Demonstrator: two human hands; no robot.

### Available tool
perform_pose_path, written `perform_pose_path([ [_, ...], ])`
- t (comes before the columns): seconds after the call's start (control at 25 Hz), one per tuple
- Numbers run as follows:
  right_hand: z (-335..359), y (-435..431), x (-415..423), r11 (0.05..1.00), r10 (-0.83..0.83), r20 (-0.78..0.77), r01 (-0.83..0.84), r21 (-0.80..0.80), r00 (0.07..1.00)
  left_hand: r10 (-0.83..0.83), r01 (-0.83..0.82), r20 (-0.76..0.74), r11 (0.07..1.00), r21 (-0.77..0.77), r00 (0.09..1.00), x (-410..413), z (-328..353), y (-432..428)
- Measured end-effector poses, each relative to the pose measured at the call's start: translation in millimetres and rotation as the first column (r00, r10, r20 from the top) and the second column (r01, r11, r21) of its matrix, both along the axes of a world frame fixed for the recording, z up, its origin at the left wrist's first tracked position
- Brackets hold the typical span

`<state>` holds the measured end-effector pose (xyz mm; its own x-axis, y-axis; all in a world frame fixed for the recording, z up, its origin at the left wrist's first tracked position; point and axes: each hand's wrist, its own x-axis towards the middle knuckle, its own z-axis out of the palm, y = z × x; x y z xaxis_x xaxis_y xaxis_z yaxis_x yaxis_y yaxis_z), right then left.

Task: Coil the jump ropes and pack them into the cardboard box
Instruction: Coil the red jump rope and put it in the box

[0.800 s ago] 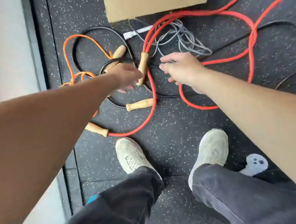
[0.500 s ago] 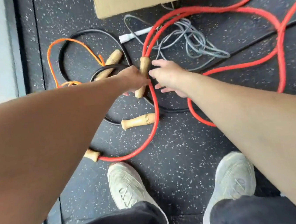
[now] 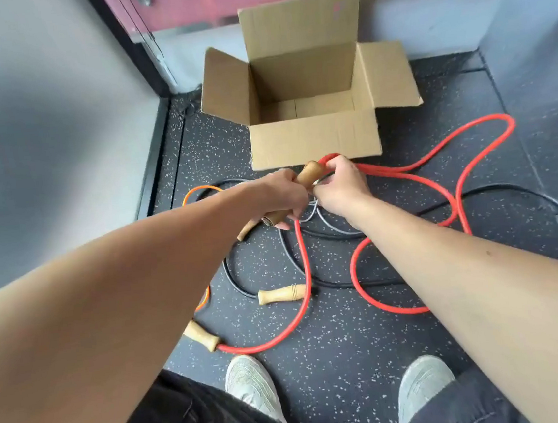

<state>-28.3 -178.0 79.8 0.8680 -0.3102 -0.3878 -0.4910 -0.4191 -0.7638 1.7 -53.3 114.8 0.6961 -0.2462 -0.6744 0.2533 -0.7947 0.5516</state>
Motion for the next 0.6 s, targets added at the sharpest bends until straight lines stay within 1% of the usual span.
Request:
perform_pose_path([
  [0.04,24.2,-7.1,-5.9,0.988,-0.001,0.112,0.019,-0.156,0.994,-0.005,0.006,0.011,0.998,-0.067,1.0,-7.2,32.8,2.0],
  [0.08,48.2,-14.5,-12.6,0.955,0.008,0.238,0.063,-0.289,0.971,-0.008,0.012,0.023,0.988,-0.152,1.0,-15.2,66.6,4.1],
  [0.12,70.9,-21.2,-19.7,0.912,0.021,0.348,0.124,-0.39,0.937,-0.001,0.011,0.044,0.971,-0.238,0.999,-23.1,97.6,5.8],
  [0.16,88.9,-26.8,-25.4,0.871,0.025,0.444,0.199,-0.45,0.896,0.016,0.006,0.072,0.953,-0.303,0.997,-32.7,126.9,7.2],
  [0.2,112.0,-32.4,-33.5,0.835,0.022,0.539,0.281,-0.472,0.842,0.032,0.011,0.111,0.932,-0.362,0.993,-45.3,156.6,8.8],
  [0.28,156.5,-44.0,-48.5,0.812,0.01,0.715,0.412,-0.413,0.699,0.056,0.023,0.143,0.864,-0.504,0.988,-75.1,203.2,13.0],
  [0.32,179.2,-47.9,-56.1,0.829,0.022,0.776,0.423,-0.367,0.631,0.077,0.016,0.137,0.82,-0.573,0.988,-91.4,223.4,14.5],
  [0.36,199.4,-49.3,-63.2,0.863,0.049,0.8,0.378,-0.335,0.597,0.091,0.014,0.135,0.779,-0.627,0.987,-106.7,240.5,14.8],
  [0.4,217.9,-48.3,-70.0,0.895,0.095,0.8,0.3,-0.329,0.592,0.09,0.027,0.14,0.742,-0.67,0.986,-120.7,255.7,14.8],
  [0.48,244.4,-41.9,-80.4,0.927,0.172,0.778,0.168,-0.335,0.604,0.065,0.06,0.137,0.662,-0.747,0.988,-141.7,277.3,15.1],
  [0.56,268.8,-35.5,-93.1,0.948,0.155,0.798,0.139,-0.285,0.582,0.057,0.097,0.163,0.596,-0.797,0.985,-158.7,297.3,16.4],
  [0.6,280.5,-34.2,-98.7,0.961,0.13,0.793,0.121,-0.249,0.596,0.064,0.106,0.174,0.573,-0.813,0.983,-164.5,304.3,18.2],
])
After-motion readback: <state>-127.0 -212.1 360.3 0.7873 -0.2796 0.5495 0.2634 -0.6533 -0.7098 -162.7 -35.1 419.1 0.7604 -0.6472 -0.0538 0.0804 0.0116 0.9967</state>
